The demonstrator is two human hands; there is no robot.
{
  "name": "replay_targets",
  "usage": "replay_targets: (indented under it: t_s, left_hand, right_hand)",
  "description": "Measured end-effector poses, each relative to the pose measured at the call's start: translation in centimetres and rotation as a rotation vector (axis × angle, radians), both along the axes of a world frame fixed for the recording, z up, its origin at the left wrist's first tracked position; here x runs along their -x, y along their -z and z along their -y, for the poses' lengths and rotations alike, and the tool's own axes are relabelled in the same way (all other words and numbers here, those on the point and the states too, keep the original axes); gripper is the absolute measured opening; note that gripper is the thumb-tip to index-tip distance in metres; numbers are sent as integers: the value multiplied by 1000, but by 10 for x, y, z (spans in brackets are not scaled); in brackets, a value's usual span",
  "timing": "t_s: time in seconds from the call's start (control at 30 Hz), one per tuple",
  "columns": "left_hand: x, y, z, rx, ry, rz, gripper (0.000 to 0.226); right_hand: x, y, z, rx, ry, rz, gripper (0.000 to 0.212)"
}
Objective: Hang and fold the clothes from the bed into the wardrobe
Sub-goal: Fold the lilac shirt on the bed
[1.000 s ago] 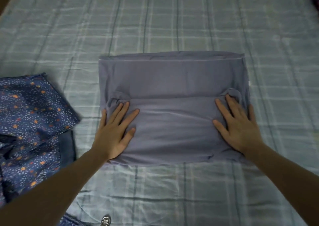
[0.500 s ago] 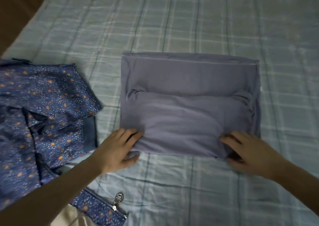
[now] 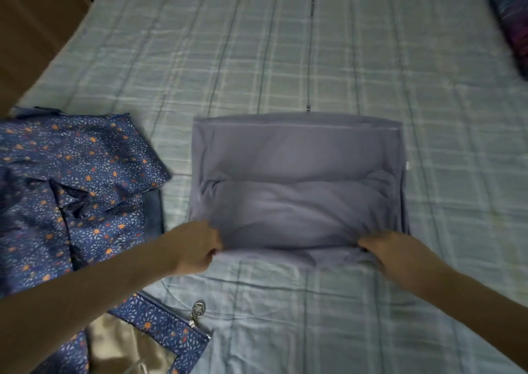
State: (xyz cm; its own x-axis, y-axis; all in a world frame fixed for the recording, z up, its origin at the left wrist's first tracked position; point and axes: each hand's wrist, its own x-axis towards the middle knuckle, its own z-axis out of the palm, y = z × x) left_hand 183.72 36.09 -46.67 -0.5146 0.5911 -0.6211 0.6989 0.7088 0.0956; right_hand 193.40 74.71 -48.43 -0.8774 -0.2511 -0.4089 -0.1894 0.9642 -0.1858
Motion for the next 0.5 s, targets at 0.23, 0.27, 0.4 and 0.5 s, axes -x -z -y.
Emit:
replay_targets:
  t_s: [0.23,0.27,0.4,0.5]
  left_hand:
    - [-30,-28,3,238,-108,515,14]
    - [-23,-36,-1,228,-97,553,13]
    - [33,-55,-4,162,-215,526,17]
    - [78,-49,-7,10,-384,318,33]
  right_hand:
    - [-43,-42,5,196,-274,515,6]
    - [-31,-46,4,207,-266,541,3]
    - [47,-69,-5,243,-184,487,58]
    - [116,-68,-16,92,43,328,51]
